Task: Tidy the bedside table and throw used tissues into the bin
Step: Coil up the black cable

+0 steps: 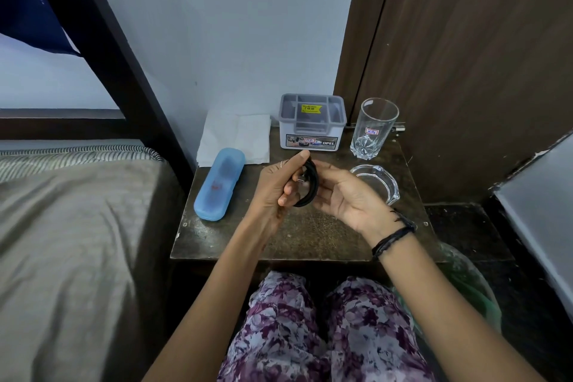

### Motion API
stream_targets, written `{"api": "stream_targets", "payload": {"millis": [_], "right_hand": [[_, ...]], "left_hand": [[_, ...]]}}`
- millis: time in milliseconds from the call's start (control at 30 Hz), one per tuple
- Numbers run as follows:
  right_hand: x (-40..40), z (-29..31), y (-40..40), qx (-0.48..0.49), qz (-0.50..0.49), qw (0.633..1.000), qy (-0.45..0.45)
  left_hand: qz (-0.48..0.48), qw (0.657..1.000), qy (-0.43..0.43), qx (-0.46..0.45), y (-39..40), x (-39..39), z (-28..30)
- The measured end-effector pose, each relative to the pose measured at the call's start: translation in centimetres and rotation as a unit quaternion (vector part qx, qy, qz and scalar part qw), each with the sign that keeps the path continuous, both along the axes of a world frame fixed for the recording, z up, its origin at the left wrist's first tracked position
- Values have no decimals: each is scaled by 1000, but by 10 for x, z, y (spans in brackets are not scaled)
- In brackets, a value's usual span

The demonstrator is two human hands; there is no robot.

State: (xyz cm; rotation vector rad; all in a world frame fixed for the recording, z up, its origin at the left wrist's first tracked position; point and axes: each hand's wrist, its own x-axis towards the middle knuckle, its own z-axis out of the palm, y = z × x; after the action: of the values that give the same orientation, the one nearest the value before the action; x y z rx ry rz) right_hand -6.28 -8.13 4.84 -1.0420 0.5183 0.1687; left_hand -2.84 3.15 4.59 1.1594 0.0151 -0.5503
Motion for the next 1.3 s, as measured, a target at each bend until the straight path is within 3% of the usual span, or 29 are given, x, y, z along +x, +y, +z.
{"api": "stream_targets", "payload": {"millis": [267, 367, 600, 733, 933, 1133, 1200, 1300], "right_hand": [[-6, -6, 2, -193, 58, 976, -84], [-9, -9, 7, -289, 111, 941, -137], [-14, -23, 14, -469, 23, 847, -248], [-15, -18, 14, -460, -1, 854, -243], [-16, -17, 6, -486, 97, 839, -224], [-18, -24, 10, -603, 22, 743, -289], [-18, -29, 14, -568, -42, 765, -301], [-18, -28, 13, -461, -135, 829, -288]], "left_hand": [[91, 994, -46, 35, -1, 0, -20], [113, 993, -18, 17, 0, 4, -22], [92, 995, -41, 7, -1, 1, -20], [90, 995, -37, 9, -1, 2, -21], [83, 997, -6, 1, 4, 5, -27], [71, 997, 3, -23, 1, 6, -21], [93, 996, 7, -10, -1, 8, -20], [171, 985, 29, -3, 7, 16, -26]]}}
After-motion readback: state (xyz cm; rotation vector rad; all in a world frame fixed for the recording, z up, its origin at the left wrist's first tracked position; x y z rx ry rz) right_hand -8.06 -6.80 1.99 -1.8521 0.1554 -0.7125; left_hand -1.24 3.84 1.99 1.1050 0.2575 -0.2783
